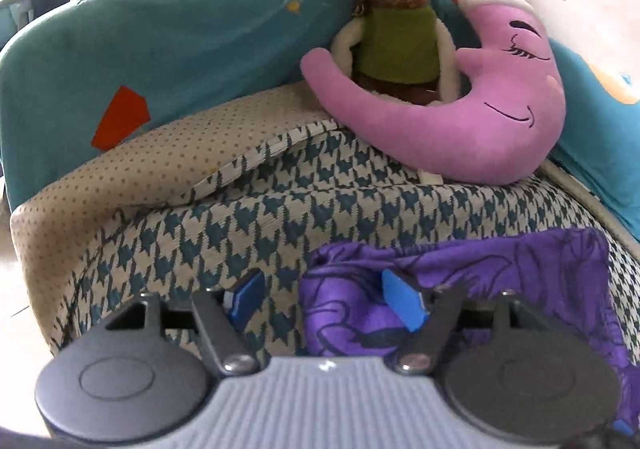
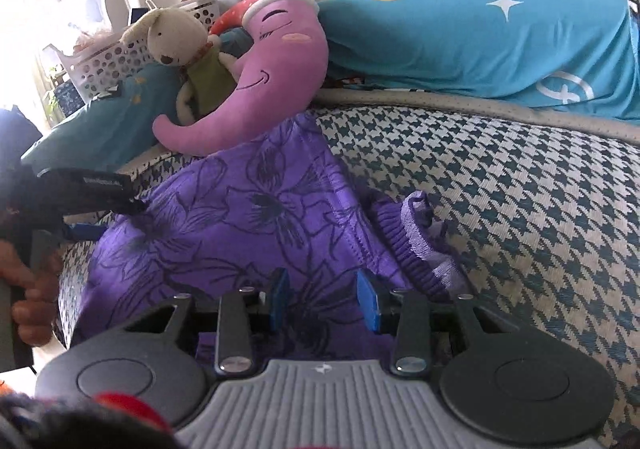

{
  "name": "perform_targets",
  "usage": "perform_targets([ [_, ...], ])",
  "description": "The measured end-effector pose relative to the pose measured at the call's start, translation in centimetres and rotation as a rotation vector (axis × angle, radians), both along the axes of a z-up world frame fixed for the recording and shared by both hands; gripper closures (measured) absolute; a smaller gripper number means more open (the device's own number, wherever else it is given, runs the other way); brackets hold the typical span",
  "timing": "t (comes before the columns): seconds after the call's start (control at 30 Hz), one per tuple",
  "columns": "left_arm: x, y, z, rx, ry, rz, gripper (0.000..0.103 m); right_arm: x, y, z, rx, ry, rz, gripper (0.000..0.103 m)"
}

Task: Fold clothes
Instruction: 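Lower the blouse bundle onto the sheet with the left gripper and release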

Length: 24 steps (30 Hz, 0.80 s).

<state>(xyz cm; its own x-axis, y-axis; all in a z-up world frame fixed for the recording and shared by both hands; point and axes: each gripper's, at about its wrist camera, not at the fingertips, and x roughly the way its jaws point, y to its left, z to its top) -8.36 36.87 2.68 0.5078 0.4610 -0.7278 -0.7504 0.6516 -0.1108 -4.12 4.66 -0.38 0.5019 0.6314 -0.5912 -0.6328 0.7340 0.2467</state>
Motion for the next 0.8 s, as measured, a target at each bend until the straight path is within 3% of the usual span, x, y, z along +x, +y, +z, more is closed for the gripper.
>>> perform_targets([
  [0.13,0.3,0.5,-0.2,-0.002,0.025,0.007,0.021,-0.6,-0.4,1.0,0.018,-0.002,0.011,0.063],
  [0.37,-0.5,0.2,0.8,-0.014,-0.001,0.020,0.017,-2.8,-0.4,2.6,0.040,-0.020,0.104,0.063],
  [0.43,-0.9,-0.6,1.6,-0.014,-0.011,0.003,0.010,-3.6,-0.2,2.9,0.041,-0.017,0.131,0.063],
  [0.8,-4.3,-5.4,3.1,-0.016,-0.031,-0.133,0.008,-8.2,0.6,3.3,0.027,-0.031,0.225,0.063],
])
